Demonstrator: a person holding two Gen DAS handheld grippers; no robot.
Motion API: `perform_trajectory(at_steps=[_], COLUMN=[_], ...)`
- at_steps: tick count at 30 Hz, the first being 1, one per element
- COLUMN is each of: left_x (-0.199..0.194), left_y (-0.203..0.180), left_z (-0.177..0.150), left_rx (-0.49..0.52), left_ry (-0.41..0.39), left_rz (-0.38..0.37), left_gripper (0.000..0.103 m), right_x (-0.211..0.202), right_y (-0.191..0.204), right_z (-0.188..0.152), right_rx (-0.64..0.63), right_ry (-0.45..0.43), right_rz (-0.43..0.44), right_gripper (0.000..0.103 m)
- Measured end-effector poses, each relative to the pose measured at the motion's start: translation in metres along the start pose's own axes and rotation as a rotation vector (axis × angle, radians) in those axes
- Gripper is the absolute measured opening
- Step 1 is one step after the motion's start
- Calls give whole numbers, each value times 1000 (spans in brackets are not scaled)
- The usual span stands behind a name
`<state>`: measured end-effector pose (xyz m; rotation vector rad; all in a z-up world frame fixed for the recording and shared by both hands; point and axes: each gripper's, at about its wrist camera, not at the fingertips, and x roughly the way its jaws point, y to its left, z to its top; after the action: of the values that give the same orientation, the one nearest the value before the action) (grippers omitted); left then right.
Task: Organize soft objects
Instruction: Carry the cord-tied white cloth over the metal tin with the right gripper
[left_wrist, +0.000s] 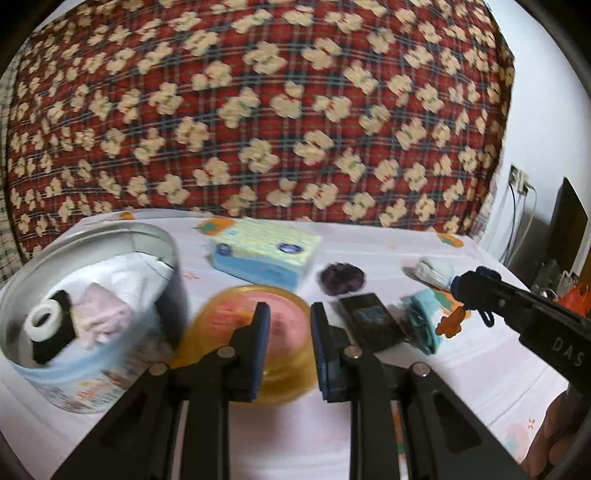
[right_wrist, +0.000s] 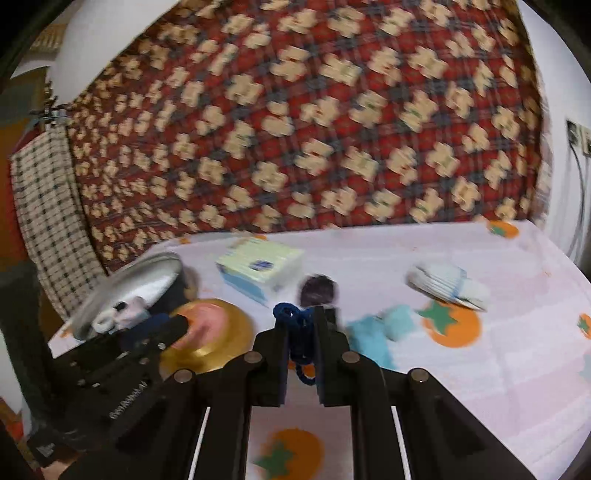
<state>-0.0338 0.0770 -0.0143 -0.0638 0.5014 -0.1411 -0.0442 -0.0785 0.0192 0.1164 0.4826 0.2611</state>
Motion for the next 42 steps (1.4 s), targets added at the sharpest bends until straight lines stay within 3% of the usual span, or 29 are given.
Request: perform_trajectory(at_steps=[14,26,42], left_x=[-30,-39,-26], left_y=[94,165,225], left_z=[21,18,9], left_rx=[-56,-119,-181], left_ry=[-79,-78,-38], left_rz=[161,298,424], left_gripper=[21,21,21], right_x=[28,65,130], right_y=[128,192,229], right_z=[24,21,5], right_rx=[-150,-154,-173], right_ry=[-83,-88,-52], right_rz=[165,269,232], right_gripper=[13,13,13])
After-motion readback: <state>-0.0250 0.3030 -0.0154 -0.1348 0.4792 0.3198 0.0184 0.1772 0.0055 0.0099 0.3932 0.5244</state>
